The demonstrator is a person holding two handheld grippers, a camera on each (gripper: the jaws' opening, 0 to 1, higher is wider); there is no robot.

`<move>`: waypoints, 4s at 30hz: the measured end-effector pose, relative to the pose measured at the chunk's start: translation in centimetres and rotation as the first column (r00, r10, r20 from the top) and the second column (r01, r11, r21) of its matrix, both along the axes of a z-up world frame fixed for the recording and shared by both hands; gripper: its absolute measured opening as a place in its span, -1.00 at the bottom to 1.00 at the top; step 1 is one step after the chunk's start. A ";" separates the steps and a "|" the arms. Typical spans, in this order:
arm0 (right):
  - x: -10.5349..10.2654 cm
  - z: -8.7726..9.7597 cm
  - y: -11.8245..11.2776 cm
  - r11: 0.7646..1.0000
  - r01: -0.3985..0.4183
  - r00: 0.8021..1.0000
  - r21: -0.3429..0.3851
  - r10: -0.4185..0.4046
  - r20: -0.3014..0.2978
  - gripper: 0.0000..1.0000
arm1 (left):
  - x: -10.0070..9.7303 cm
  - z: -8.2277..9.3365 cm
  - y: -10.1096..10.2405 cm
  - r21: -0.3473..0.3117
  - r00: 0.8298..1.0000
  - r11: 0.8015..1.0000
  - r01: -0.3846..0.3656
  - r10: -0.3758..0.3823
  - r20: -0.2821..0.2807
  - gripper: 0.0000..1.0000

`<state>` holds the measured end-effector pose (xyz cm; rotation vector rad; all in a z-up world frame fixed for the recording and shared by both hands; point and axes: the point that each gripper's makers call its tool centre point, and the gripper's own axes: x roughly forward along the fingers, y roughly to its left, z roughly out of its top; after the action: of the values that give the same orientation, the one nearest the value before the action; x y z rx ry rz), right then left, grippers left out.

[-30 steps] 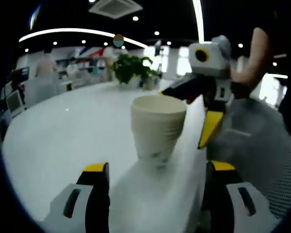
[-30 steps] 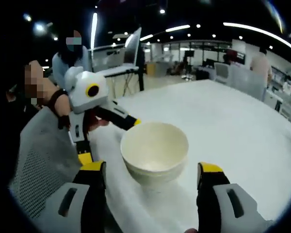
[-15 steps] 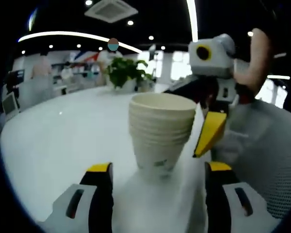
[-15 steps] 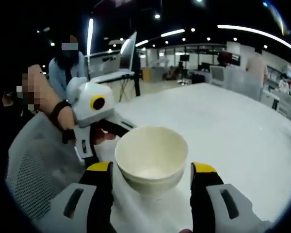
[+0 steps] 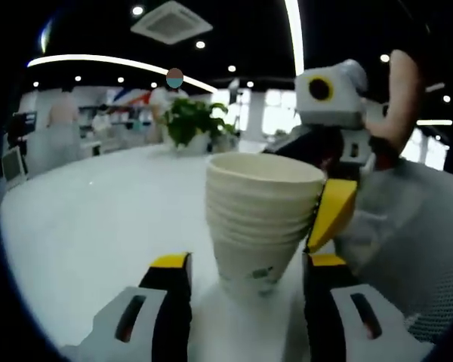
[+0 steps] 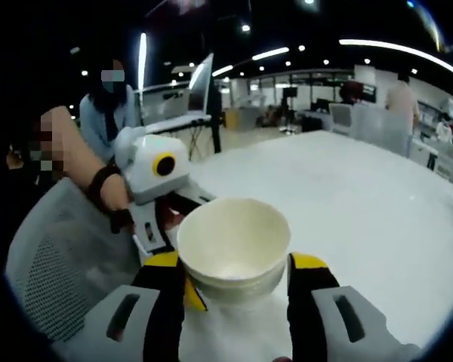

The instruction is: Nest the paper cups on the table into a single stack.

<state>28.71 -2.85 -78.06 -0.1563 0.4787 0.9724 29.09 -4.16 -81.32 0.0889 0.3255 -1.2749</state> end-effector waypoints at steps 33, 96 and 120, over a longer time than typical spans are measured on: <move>3.8 2.8 -0.5 1.000 -0.007 0.998 0.014 0.006 0.067 -0.07 | 3.4 3.0 -0.9 0.023 0.995 0.998 0.050 -0.052 0.081 -0.20; 23.9 0.2 -4.4 0.995 -0.073 0.996 0.066 0.069 0.062 -0.06 | 23.5 0.0 -4.7 0.146 0.998 0.988 -0.053 0.048 0.042 -0.17; 21.3 1.1 -5.9 0.997 -0.028 0.999 0.069 0.026 0.038 0.17 | 21.3 1.4 -1.6 0.201 0.995 0.975 -0.098 0.092 0.039 0.13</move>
<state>50.00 -8.76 -76.92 -0.1183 0.4094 1.0095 50.43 -5.75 -79.87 0.2623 0.4291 -1.1423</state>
